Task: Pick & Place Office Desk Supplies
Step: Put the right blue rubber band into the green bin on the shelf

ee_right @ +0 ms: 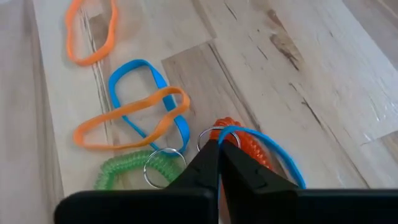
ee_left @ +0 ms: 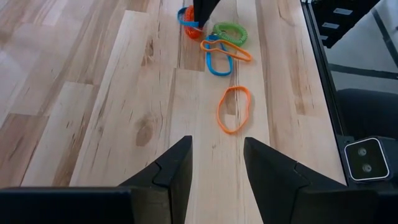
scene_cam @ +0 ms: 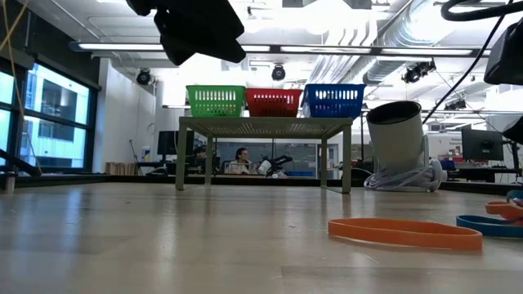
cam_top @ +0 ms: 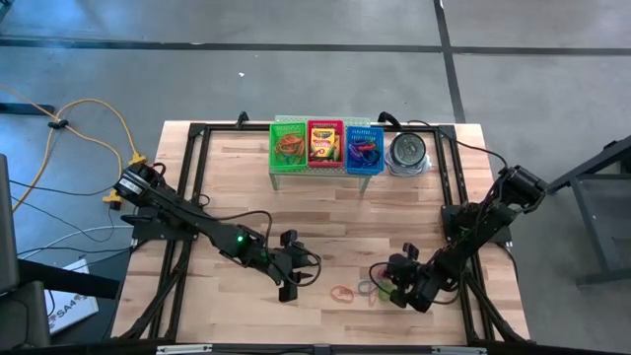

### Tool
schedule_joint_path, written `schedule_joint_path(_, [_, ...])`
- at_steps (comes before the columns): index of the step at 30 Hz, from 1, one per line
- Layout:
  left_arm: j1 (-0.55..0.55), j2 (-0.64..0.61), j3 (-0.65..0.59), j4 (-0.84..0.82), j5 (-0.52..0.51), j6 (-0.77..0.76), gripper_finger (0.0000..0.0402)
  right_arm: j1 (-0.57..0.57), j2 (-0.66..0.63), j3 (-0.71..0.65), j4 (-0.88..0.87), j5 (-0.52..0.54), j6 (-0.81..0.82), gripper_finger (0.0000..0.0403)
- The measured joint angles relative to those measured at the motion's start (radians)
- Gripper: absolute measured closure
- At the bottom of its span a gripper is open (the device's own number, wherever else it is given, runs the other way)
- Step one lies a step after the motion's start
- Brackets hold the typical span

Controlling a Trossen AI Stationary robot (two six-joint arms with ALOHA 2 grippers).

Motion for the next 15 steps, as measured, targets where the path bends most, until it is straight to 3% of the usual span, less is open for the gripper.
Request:
schedule_joint_path(11, [0.000,0.000,0.000,0.003,-0.004,0.016,0.0261,0.010,0.000,0.054,-0.004,0.062,-0.092,0.0401])
schedule_joint_path(15, [-0.002,0.017,-0.001,0.037,-0.066,0.039,0.0261,0.010,-0.011,0.140,-0.028,0.100,-0.175,0.0401])
